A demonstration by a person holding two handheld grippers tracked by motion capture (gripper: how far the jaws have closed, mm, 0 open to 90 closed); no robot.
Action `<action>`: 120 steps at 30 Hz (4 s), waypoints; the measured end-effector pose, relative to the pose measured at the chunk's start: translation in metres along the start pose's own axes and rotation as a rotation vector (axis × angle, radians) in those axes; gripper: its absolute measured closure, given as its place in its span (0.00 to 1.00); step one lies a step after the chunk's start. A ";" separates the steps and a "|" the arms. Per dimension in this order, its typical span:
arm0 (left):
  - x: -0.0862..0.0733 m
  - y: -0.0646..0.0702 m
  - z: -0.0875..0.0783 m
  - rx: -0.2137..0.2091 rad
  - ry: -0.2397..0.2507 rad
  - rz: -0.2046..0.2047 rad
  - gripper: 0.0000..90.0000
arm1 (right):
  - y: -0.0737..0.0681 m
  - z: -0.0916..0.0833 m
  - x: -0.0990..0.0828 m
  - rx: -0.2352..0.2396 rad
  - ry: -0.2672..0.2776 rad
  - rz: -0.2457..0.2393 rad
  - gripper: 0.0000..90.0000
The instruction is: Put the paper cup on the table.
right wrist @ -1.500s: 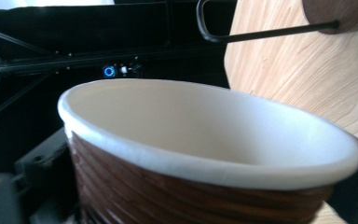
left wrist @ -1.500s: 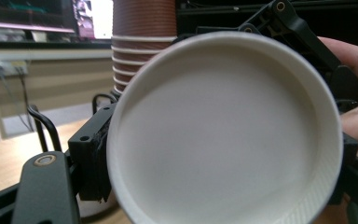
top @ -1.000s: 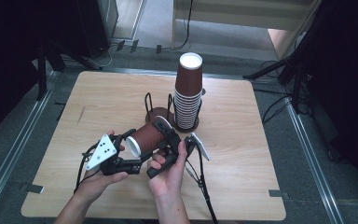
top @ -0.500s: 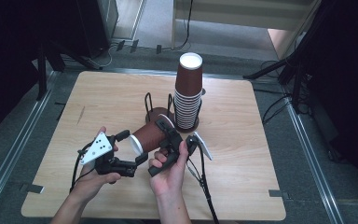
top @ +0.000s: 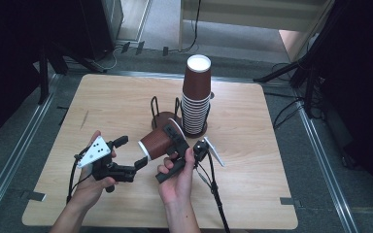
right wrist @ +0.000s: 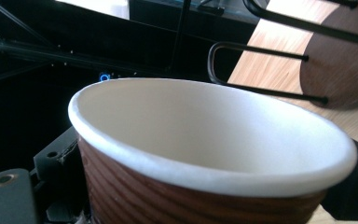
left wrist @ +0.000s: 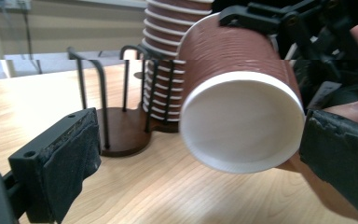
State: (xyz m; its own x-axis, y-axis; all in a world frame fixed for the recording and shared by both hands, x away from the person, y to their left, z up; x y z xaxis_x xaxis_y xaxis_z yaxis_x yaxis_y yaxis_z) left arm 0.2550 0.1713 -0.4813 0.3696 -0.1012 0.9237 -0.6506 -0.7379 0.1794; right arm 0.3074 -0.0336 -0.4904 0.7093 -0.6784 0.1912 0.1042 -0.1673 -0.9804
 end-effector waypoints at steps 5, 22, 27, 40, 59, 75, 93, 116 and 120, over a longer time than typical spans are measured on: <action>-0.006 -0.009 -0.003 0.030 -0.011 -0.013 0.00 | 0.001 -0.003 0.002 -0.039 0.017 -0.073 0.10; -0.040 -0.054 -0.030 0.212 -0.079 -0.072 0.00 | 0.003 -0.013 0.008 -0.166 0.092 -0.386 0.10; -0.054 -0.069 -0.042 0.252 -0.086 -0.102 0.00 | 0.003 -0.018 0.013 -0.205 0.112 -0.468 0.10; -0.077 -0.083 -0.062 0.330 -0.096 -0.115 0.00 | 0.005 -0.035 0.032 -0.279 0.204 -0.691 0.10; -0.091 -0.097 -0.086 0.397 -0.110 -0.160 0.00 | 0.019 -0.067 0.081 -0.505 0.333 -0.991 0.10; -0.102 -0.110 -0.100 0.421 -0.118 -0.191 0.00 | 0.039 -0.080 0.123 -0.654 0.366 -1.217 0.10; -0.104 -0.121 -0.101 0.424 -0.126 -0.253 0.00 | 0.063 -0.067 0.163 -0.752 0.373 -1.283 0.10; -0.103 -0.119 -0.099 0.404 -0.140 -0.228 0.00 | 0.089 -0.058 0.175 -0.837 0.350 -1.270 0.09; -0.103 -0.119 -0.098 0.405 -0.141 -0.225 0.00 | 0.089 -0.059 0.175 -0.842 0.346 -1.264 0.08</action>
State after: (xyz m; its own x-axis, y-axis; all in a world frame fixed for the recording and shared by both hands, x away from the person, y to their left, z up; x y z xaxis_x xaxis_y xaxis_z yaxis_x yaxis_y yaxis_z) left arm 0.2292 0.3352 -0.5646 0.5763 0.0217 0.8170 -0.2442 -0.9494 0.1974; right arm 0.3993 -0.2097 -0.5416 0.2639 0.1016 0.9592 -0.0029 -0.9944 0.1061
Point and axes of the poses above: each handheld gripper's, and its own axes: z roughly forward along the jaws, x roughly out of its top, y roughly to its right, the point moved 3 cm from there along z, roughly forward along the jaws, and after that the axes turned 8 degrees about -y, right-handed, at the moved point
